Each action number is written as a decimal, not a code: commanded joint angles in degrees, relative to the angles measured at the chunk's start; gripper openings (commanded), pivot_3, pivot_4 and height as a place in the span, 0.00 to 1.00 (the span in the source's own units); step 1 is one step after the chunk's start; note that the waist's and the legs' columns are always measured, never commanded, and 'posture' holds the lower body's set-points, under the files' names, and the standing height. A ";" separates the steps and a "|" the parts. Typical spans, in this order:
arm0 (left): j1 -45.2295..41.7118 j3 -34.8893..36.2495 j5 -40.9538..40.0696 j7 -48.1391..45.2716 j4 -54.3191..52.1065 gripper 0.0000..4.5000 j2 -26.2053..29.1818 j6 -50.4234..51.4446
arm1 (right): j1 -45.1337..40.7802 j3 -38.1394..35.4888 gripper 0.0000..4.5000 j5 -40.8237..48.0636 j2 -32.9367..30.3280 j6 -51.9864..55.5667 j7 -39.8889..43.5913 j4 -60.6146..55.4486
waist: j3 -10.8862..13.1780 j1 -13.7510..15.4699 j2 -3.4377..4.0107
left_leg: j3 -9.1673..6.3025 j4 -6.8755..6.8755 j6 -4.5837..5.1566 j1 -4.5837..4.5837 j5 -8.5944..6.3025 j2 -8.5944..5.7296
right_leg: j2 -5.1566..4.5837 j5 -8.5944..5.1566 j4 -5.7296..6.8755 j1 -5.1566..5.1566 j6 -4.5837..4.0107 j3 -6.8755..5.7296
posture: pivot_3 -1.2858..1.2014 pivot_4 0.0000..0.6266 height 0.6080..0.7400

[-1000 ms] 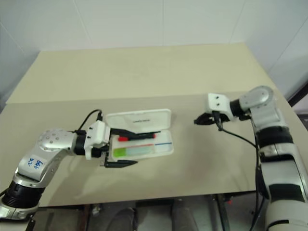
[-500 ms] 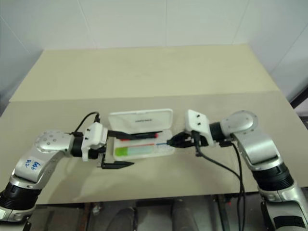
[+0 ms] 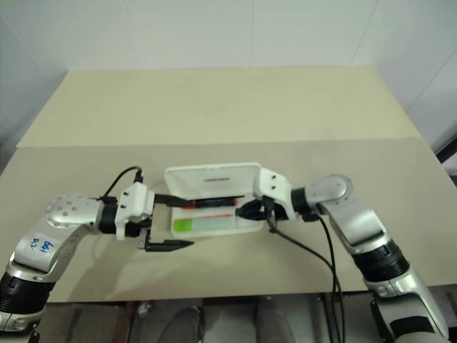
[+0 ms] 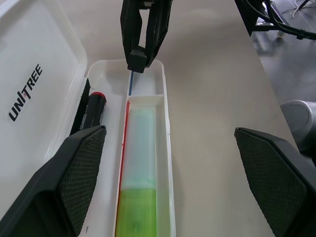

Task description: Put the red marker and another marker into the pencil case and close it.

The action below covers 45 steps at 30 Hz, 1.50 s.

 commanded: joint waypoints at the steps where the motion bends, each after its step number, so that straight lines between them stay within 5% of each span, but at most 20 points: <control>1: 0.15 1.38 -0.47 0.50 -2.49 1.00 0.44 -0.28 | 0.53 0.43 0.07 -0.55 -1.02 -1.94 0.81 0.70 | 0.00 0.00 0.00 | 0.00 0.00 0.00 0.00 0.00 0.00 | 0.00 0.00 0.00 0.00 0.00 0.00 | 0.52 0.24 1.00; 7: 0.28 1.46 -0.57 0.79 -2.66 1.00 0.45 -0.16 | 1.05 1.07 0.07 -0.99 -1.17 -3.05 1.37 1.80 | 0.00 -0.09 0.00 | 0.00 -0.01 0.00 0.00 0.00 0.00 | 0.00 0.00 -0.01 0.00 0.00 0.00 | 0.52 0.24 1.00; 19: -0.15 1.35 -0.67 0.65 -2.42 1.00 0.41 0.04 | 0.94 0.72 0.99 -1.22 -0.88 -3.49 1.45 1.85 | 0.00 -0.03 -0.01 | 0.00 -0.01 0.00 -0.01 0.00 0.00 | 0.00 0.00 -0.04 0.00 0.00 0.00 | 0.52 0.24 1.00; 30: 1.14 3.51 -1.68 1.01 -3.04 1.00 1.01 0.93 | 6.07 -7.12 0.99 5.96 -8.85 -0.46 4.89 -6.89 | 0.01 0.23 -0.01 | 0.00 -0.05 0.04 -0.05 -0.02 0.01 | -0.01 0.01 -0.17 0.01 0.01 -0.02 | 0.52 0.24 1.00; 36: 2.85 7.90 -4.06 2.59 -4.43 1.00 1.23 3.18 | 12.21 -17.66 0.55 13.87 -12.74 3.79 2.89 -13.82 | 0.02 0.36 -0.04 | 0.00 -0.11 0.07 -0.07 -0.04 0.01 | -0.02 0.01 -0.26 0.03 0.03 -0.03 | 0.52 0.24 1.00; 45: 5.52 14.83 -8.52 5.25 -7.38 1.00 2.52 8.02 | 17.13 -25.13 0.58 21.32 -12.07 10.84 -5.58 -18.86 | 0.10 0.48 -0.17 | 0.02 -0.08 0.07 -0.06 -0.04 0.01 | -0.02 0.03 -0.27 0.05 0.05 0.00 | 0.52 0.24 1.00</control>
